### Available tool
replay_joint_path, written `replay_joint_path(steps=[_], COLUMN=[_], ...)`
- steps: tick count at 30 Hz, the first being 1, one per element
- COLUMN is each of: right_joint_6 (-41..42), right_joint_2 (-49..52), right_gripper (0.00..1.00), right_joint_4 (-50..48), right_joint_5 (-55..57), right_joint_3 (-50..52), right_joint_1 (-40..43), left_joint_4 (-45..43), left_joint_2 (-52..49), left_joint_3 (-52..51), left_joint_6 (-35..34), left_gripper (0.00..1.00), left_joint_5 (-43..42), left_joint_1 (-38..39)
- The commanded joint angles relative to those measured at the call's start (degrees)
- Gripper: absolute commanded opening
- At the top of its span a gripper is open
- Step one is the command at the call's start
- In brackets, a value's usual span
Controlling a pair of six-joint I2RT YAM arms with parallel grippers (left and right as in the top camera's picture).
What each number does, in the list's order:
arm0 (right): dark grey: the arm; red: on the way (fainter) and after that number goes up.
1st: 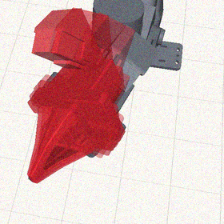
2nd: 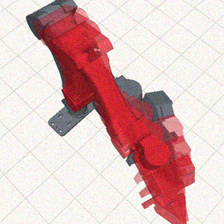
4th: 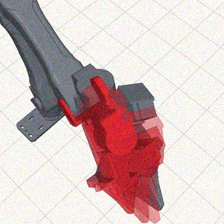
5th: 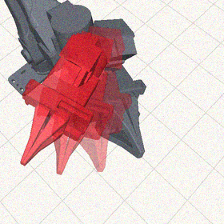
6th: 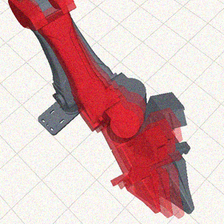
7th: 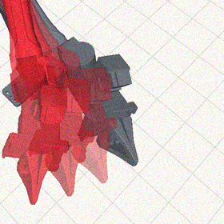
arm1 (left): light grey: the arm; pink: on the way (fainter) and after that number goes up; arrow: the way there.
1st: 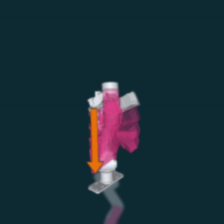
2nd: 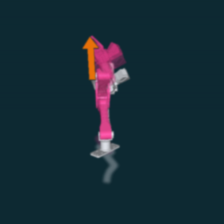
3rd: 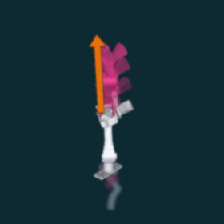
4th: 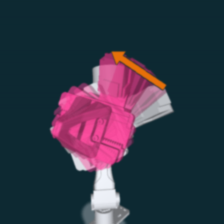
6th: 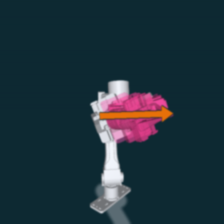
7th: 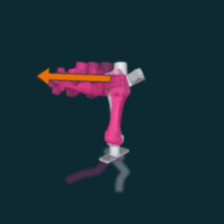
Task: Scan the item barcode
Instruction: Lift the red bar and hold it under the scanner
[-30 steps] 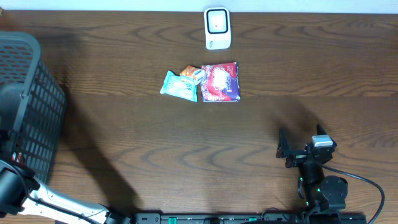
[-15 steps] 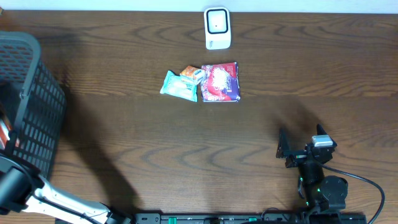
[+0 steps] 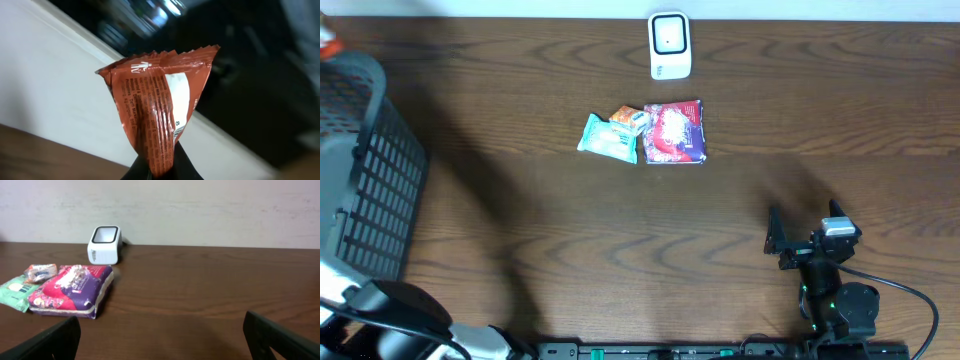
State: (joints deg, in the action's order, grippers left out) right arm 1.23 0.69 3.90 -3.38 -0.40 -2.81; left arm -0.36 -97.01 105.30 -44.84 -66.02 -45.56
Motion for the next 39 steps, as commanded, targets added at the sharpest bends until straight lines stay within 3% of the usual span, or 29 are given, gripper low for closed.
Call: replay_joint_path(steps=[1, 5, 9, 12, 14, 17, 19, 28, 35, 39], right_joint_6=[0.0, 0.0, 0.0, 0.0, 0.0, 0.0, 0.0, 0.0, 0.0, 0.0], right_joint_2=[-0.3, -0.3, -0.3, -0.3, -0.3, -0.3, -0.3, -0.3, -0.3, -0.3], right_gripper=[0.99, 0.99, 0.99, 0.99, 0.99, 0.99, 0.99, 0.99, 0.99, 0.99], right_joint_4=[0.2, 0.2, 0.2, 0.2, 0.2, 0.2, 0.2, 0.2, 0.2, 0.2], right_joint_5=[-0.4, -0.4, -0.4, -0.4, -0.4, -0.4, -0.4, -0.4, -0.4, -0.4], right_joint_3=[0.0, 0.0, 0.0, 0.0, 0.0, 0.0, 0.0, 0.0, 0.0, 0.0], right_joint_1=[0.5, 0.5, 0.5, 0.5, 0.5, 0.5, 0.5, 0.5, 0.5, 0.5], left_joint_4=[0.3, 3.1, 14.1, 30.3, 39.6, 46.7, 48.7, 46.8, 45.9, 42.8], left_joint_2=[-1.0, -1.2, -1.5, -1.8, -2.1, -3.1, -4.4, -15.7, -25.0, -28.0], left_joint_3=[-0.1, -1.6, -3.1, -3.4, -3.4, -3.7, -4.0, -4.0, -4.0, -4.0], left_joint_6=[-12.0, -7.9, 1.7, 8.0, 8.4, 9.4, 11.4, 12.9, 13.0, 16.7], left_gripper=[0.08, 0.07, 0.07, 0.07, 0.07, 0.07, 0.08, 0.08, 0.08, 0.08], left_joint_5=[-7.7, -8.7, -1.3, 16.5, 33.5, 51.4, 57.8, 62.9, 62.2, 62.2], left_joint_1=[7.3, 17.2, 26.8, 34.1, 39.3, 46.7, 51.6, 66.9, 71.6, 72.8])
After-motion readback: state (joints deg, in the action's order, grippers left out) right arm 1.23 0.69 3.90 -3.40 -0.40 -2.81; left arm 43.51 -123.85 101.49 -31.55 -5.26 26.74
